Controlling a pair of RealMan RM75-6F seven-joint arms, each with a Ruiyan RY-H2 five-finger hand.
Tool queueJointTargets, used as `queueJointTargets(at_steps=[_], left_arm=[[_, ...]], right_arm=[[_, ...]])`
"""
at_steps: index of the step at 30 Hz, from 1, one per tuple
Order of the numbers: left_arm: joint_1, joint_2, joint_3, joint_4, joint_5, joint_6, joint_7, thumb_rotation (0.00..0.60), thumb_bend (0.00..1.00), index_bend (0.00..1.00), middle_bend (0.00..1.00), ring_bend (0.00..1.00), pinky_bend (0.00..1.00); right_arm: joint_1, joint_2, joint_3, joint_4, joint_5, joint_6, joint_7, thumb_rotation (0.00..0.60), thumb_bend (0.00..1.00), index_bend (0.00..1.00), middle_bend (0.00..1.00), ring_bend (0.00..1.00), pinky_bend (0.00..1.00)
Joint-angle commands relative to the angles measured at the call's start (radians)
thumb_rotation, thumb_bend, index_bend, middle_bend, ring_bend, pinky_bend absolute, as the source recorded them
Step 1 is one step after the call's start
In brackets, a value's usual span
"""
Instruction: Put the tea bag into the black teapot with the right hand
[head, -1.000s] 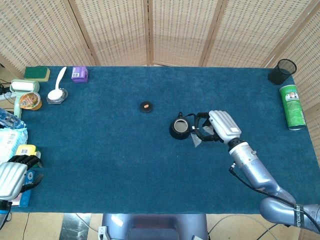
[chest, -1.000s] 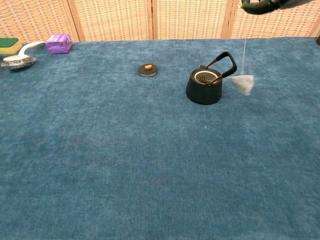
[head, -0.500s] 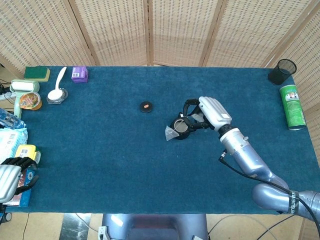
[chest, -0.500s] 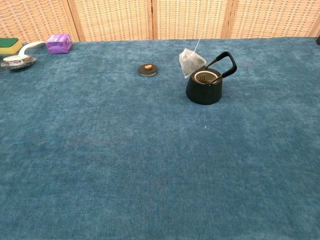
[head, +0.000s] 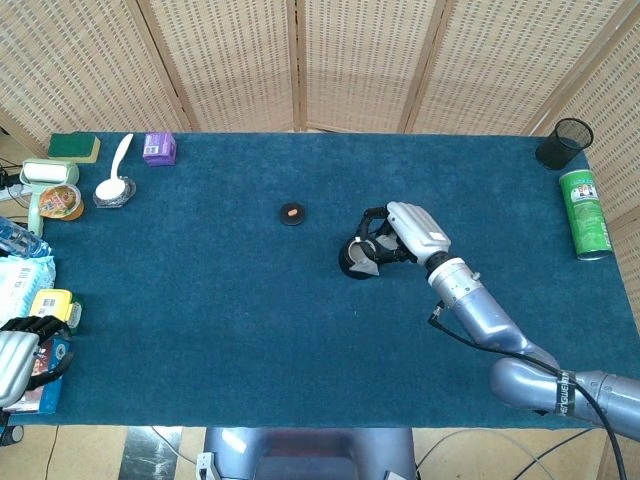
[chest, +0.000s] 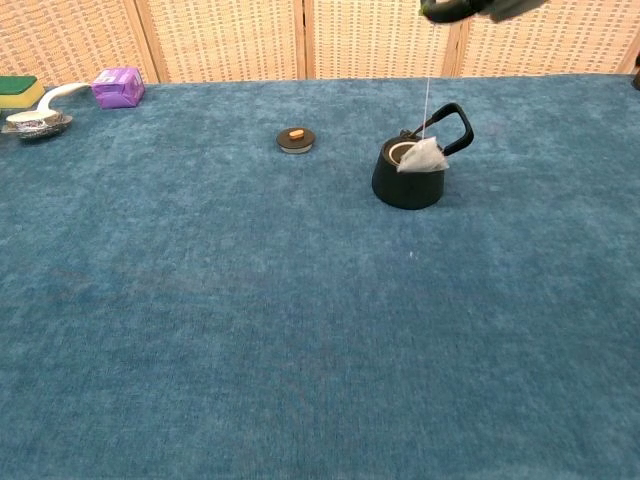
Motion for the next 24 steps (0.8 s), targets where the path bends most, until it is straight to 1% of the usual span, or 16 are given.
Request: queueJointTargets(at_steps=[1, 8, 20, 24], left_arm=[[0.002, -0.001, 0.002, 0.004, -0.002, -0.002, -0.002, 0.6, 0.33, 0.48, 0.45, 0.38, 0.35], [0.0, -0.003, -0.001, 0.012, -0.003, -0.008, -0.006, 0.6, 0.33, 0.48, 0.45, 0.38, 0.35], [0.001, -0.004, -0.003, 0.012, -0.008, -0.01, -0.003, 0.6, 0.33, 0.48, 0.45, 0.38, 0.35], [0.001, -0.003, -0.003, 0.012, -0.011, -0.013, -0.001, 0.6, 0.33, 0.48, 0.45, 0.38, 0.35]], right_arm=[[0.012, -0.031, -0.021, 0.03, 0.012, -0.007, -0.007, 0.6, 0.49, 0.63, 1.0, 1.0, 1.0], [0.033, -0.047, -0.018, 0.049, 0.032, -0.005, -0.009, 0.6, 0.49, 0.63, 1.0, 1.0, 1.0], [0.056, -0.039, -0.002, 0.062, 0.062, -0.012, 0.003, 0.6, 0.49, 0.63, 1.0, 1.0, 1.0], [0.07, -0.044, 0.002, 0.09, 0.085, -0.025, 0.007, 0.6, 0.49, 0.63, 1.0, 1.0, 1.0]])
